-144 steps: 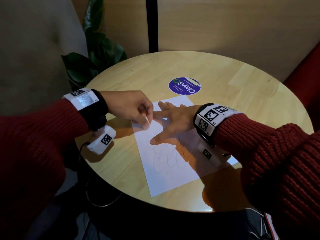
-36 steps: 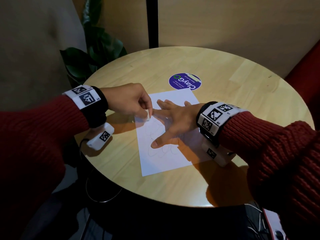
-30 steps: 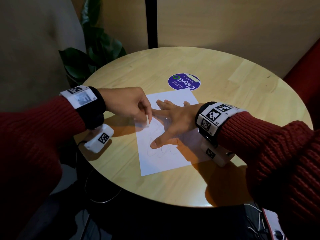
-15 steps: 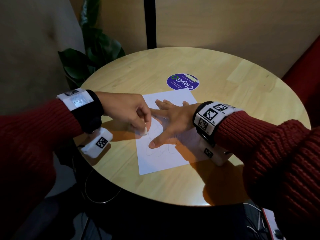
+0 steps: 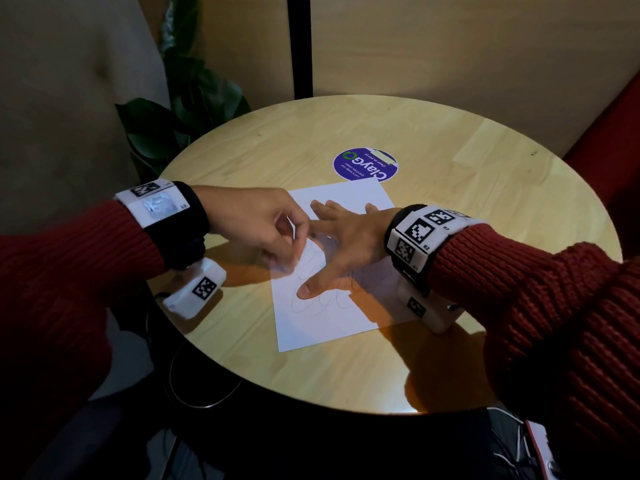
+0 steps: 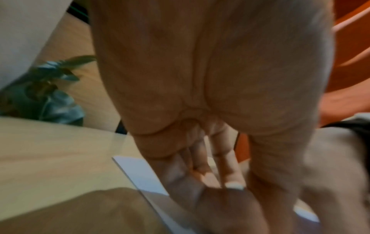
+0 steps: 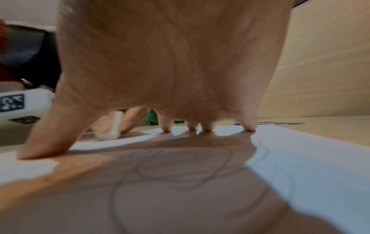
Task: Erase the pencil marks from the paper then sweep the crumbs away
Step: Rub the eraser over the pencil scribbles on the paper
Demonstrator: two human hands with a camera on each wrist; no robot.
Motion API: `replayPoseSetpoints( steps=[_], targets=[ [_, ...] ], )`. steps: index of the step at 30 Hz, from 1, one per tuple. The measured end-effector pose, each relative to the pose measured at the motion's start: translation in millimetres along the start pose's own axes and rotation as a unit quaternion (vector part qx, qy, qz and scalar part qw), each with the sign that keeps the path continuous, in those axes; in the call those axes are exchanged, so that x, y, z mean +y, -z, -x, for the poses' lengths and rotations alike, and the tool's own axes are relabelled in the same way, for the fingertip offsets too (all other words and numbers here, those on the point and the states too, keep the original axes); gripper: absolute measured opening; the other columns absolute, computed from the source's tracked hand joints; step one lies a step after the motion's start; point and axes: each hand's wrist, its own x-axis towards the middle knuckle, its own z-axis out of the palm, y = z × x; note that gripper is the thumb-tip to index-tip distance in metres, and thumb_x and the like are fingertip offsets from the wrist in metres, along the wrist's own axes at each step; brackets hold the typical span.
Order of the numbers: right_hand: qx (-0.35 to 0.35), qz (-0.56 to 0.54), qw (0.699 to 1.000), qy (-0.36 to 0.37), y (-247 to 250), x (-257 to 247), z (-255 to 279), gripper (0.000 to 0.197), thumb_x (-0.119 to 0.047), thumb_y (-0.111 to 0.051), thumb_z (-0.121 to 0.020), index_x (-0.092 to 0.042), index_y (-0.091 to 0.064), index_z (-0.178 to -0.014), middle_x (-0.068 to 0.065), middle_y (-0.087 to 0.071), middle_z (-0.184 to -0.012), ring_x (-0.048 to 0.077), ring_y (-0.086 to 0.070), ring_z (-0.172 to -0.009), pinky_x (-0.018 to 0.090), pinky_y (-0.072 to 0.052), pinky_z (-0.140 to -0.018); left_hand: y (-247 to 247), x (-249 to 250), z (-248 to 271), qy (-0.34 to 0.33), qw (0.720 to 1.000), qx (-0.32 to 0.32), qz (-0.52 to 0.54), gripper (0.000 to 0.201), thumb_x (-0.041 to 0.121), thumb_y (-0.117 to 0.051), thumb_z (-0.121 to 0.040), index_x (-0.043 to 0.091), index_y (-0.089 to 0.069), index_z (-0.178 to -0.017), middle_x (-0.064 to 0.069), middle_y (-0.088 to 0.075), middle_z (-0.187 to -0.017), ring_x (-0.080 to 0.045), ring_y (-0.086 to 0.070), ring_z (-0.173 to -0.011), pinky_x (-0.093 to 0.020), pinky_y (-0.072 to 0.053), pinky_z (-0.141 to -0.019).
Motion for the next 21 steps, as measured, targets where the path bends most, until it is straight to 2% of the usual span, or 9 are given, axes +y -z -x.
replayPoseSetpoints(
  steps=[2, 5, 6, 9, 10, 13, 14, 18, 21],
  targets=[
    [0.003, -0.003, 1.0, 0.003, 0, 0, 1, 0.122, -0.093, -0.067, -0.063, -0.06, 0.002, -0.157, -0.006, 0.022, -0.173, 0.014, 0.024, -0.157, 0.07, 0.006, -0.122, 2, -2, -2, 0.004, 1.0, 0.001, -0.002, 0.007, 0.014, -0.086, -0.089, 0.011, -0.08, -0.091, -0.012, -0.081, -0.081, -0.017, -0.069, -0.068, -0.029, -0.057, -0.074],
    [-0.003, -0.001, 1.0, 0.004, 0, 1, -1, 0.129, -0.095, -0.065, -0.061, -0.059, 0.013, -0.157, -0.007, 0.023, -0.172, 0.013, 0.024, -0.157, 0.069, 0.007, -0.122, 11, -11, -7, 0.016, 0.993, 0.111, -0.044, 0.004, 0.021, -0.085, -0.089, 0.022, -0.081, -0.087, 0.001, -0.081, -0.079, -0.008, -0.07, -0.069, -0.032, -0.055, -0.077],
    [-0.003, -0.001, 1.0, 0.002, 0, 1, -1, 0.131, -0.095, -0.065, -0.061, -0.057, 0.014, -0.158, -0.008, 0.023, -0.172, 0.012, 0.024, -0.157, 0.068, 0.007, -0.122, 10, -10, -7, 0.014, 0.994, 0.103, -0.041, 0.004, 0.02, -0.085, -0.09, 0.022, -0.081, -0.088, 0.002, -0.081, -0.079, -0.009, -0.071, -0.07, -0.03, -0.055, -0.076],
    [-0.002, 0.001, 1.0, -0.003, 1, 1, 1, 0.135, -0.094, -0.066, -0.062, -0.048, 0.011, -0.162, -0.01, 0.024, -0.171, 0.011, 0.023, -0.157, 0.067, 0.007, -0.123, -2, 4, -5, -0.005, 1.0, -0.007, -0.008, 0.003, 0.012, -0.084, -0.091, 0.012, -0.082, -0.094, -0.006, -0.082, -0.082, -0.015, -0.073, -0.071, -0.024, -0.057, -0.073],
    [0.0, 0.003, 1.0, -0.003, 1, 0, 2, 0.136, -0.093, -0.066, -0.062, -0.045, 0.012, -0.163, -0.01, 0.024, -0.171, 0.01, 0.023, -0.157, 0.067, 0.007, -0.123, -1, 3, -6, -0.007, 1.0, -0.005, -0.015, 0.003, 0.012, -0.084, -0.092, 0.013, -0.082, -0.094, -0.005, -0.082, -0.082, -0.016, -0.073, -0.071, -0.026, -0.059, -0.073],
    [0.007, 0.005, 1.0, -0.005, 0, -1, 3, 0.14, -0.092, -0.066, -0.065, -0.037, 0.016, -0.164, -0.012, 0.024, -0.171, 0.007, 0.022, -0.157, 0.064, 0.008, -0.124, 9, -6, -11, 0.011, 0.99, 0.115, -0.084, 0.004, 0.023, -0.082, -0.091, 0.026, -0.082, -0.09, 0.004, -0.082, -0.082, -0.016, -0.074, -0.079, -0.044, -0.063, -0.087],
    [0.007, 0.004, 1.0, -0.006, 0, -2, 3, 0.141, -0.092, -0.066, -0.065, -0.035, 0.017, -0.164, -0.013, 0.024, -0.171, 0.006, 0.022, -0.156, 0.063, 0.008, -0.125, 8, -7, -12, 0.012, 0.989, 0.123, -0.084, 0.004, 0.023, -0.082, -0.091, 0.027, -0.081, -0.09, 0.004, -0.082, -0.083, -0.016, -0.075, -0.081, -0.046, -0.062, -0.09],
    [0.002, 0.008, 1.0, -0.012, 0, 0, 2, 0.145, -0.094, -0.066, -0.062, -0.032, 0.017, -0.164, -0.014, 0.025, -0.17, 0.006, 0.022, -0.156, 0.063, 0.007, -0.125, -4, 6, -9, -0.019, 0.999, -0.025, -0.017, 0.003, 0.011, -0.083, -0.092, 0.011, -0.08, -0.093, -0.007, -0.081, -0.081, -0.021, -0.073, -0.072, -0.032, -0.06, -0.075],
    [0.004, 0.003, 1.0, -0.009, -1, -1, 0, 0.145, -0.093, -0.066, -0.063, -0.032, 0.018, -0.164, -0.015, 0.024, -0.17, 0.006, 0.022, -0.156, 0.064, 0.008, -0.124, 4, -1, -12, -0.007, 0.998, 0.048, -0.05, 0.003, 0.018, -0.083, -0.092, 0.018, -0.08, -0.092, -0.002, -0.082, -0.083, -0.018, -0.075, -0.076, -0.031, -0.058, -0.077]
  ],
)
